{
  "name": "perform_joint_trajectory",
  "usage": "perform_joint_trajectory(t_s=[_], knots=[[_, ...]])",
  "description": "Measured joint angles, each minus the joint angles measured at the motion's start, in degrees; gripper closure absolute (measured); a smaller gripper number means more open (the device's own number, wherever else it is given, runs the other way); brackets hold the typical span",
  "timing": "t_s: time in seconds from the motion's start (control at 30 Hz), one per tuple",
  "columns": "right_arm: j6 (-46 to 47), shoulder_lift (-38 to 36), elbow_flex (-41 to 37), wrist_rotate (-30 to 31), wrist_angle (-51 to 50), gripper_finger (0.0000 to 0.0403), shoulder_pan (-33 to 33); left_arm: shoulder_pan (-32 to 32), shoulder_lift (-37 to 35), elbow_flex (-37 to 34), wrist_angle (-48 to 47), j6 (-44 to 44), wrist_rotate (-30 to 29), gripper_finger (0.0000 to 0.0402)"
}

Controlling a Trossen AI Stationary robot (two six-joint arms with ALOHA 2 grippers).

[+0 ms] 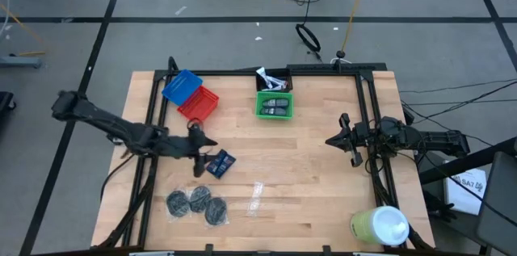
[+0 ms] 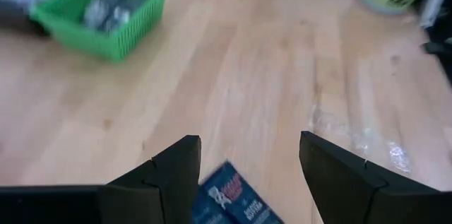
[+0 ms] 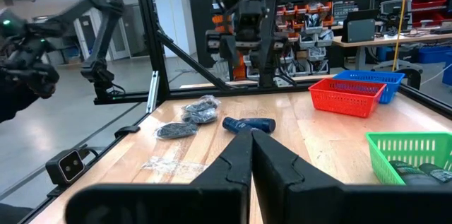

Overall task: Pick & Place Travel size toiletries
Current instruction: Put the top blue shaving cream into the blue bin

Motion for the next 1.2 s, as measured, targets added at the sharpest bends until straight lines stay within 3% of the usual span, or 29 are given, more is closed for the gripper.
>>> perform_joint_trajectory(t_s=[0.3, 0.6, 0.8, 1.03, 1.2], knots=[[0.0, 0.0, 0.0, 0.0, 0.0, 0.0403, 0.0, -1.9, 18.5, 7.0, -8.8, -21.1, 0.6, 0.0165], [0.0, 0.0, 0.0, 0.0, 0.0, 0.0403, 0.0, -1.5, 34.5, 14.0, -11.2, -23.3, 3.6, 0.0165], [0.0, 0.0, 0.0, 0.0, 0.0, 0.0403, 0.0, 0.1, 37.1, 18.2, -20.9, -23.5, 5.2, 0.0165], [0.0, 0.0, 0.0, 0.0, 0.0, 0.0403, 0.0, 1.4, 37.1, 24.9, -35.8, -29.6, 5.7, 0.0165], [0.0, 0.0, 0.0, 0.0, 0.0, 0.0403, 0.0, 1.4, 37.1, 26.6, -37.3, -35.6, 5.6, 0.0165]])
